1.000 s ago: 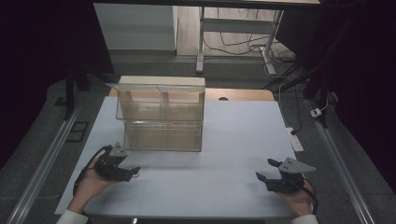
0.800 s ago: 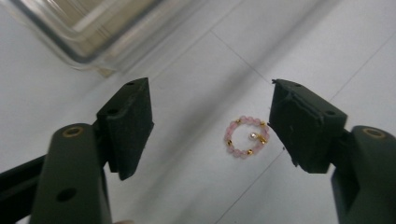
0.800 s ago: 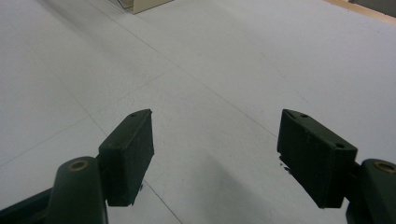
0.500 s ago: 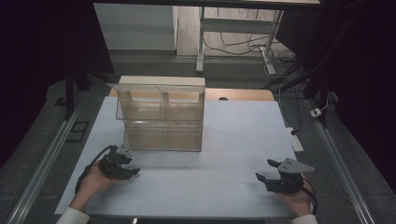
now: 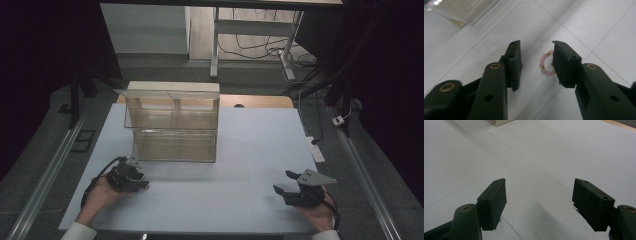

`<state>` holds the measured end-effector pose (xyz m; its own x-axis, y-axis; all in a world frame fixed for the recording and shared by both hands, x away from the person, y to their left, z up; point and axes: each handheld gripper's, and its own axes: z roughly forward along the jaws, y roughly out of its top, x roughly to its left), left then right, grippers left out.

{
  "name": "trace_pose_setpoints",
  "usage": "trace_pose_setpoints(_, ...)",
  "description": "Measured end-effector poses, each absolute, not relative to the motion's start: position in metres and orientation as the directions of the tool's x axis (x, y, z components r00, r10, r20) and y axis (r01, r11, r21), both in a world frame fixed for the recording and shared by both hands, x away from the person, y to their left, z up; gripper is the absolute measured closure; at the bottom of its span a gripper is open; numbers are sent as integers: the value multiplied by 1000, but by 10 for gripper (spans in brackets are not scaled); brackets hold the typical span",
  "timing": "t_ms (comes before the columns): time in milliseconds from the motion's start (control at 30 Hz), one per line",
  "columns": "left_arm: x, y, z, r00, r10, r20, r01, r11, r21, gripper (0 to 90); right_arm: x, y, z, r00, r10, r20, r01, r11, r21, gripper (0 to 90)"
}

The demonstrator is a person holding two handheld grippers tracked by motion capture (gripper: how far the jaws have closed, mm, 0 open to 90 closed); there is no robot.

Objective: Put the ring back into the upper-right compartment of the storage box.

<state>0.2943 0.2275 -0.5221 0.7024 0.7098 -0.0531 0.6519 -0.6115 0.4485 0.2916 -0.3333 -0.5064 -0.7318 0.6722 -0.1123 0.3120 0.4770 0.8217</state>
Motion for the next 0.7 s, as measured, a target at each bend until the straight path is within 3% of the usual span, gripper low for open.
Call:
trace_pose_setpoints(300, 292, 224, -522, 716, 697, -41, 638, -629, 443, 757, 292, -333, -507, -730, 674, -113, 314, 478, 820, 269)
trace_pose_setpoints(367, 291, 222, -522, 726, 687, -38, 629, -640, 442, 839, 292, -334, -507, -730, 674, -113, 315, 478, 820, 269)
trace_pose_setpoints(700, 288, 223, -523, 730, 683, -24, 615, -640, 461, 859, 291, -334, -507, -728, 676, -120, 315, 484, 816, 272)
